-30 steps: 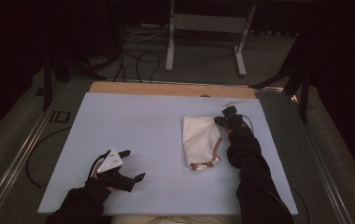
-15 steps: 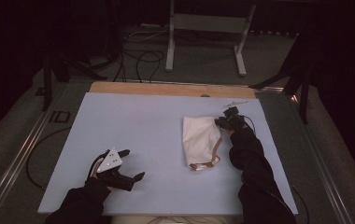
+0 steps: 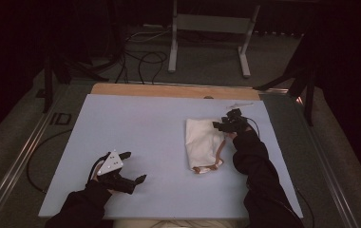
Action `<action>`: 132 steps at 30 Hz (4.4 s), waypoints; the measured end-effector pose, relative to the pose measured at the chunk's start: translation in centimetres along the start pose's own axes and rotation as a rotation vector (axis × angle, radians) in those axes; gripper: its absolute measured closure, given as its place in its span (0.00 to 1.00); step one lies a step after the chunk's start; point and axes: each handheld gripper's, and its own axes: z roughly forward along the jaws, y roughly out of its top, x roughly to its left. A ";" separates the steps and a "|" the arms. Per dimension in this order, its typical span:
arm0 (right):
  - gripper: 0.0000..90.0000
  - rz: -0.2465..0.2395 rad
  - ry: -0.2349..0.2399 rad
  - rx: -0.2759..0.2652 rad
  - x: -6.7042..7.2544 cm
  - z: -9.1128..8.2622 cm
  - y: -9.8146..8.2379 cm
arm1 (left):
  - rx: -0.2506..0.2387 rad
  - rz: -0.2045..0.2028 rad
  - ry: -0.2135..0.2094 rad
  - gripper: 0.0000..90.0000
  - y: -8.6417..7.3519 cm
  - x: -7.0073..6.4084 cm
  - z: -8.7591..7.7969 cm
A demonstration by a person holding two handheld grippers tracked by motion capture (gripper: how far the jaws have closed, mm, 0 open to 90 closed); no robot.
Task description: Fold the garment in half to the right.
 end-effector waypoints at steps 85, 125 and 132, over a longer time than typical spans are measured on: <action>0.11 -0.212 0.306 -0.106 7.7 -7.8 -7.4 | 0.059 -0.039 -0.011 0.00 -1.7 2.7 -4.1; 0.11 -0.146 0.165 -0.059 6.1 -11.0 -13.6 | 0.053 -0.027 0.011 0.00 -1.8 2.7 -4.3; 0.11 -0.149 0.162 -0.055 6.0 -11.0 -13.7 | 0.060 -0.021 0.010 0.00 -1.9 2.6 -4.3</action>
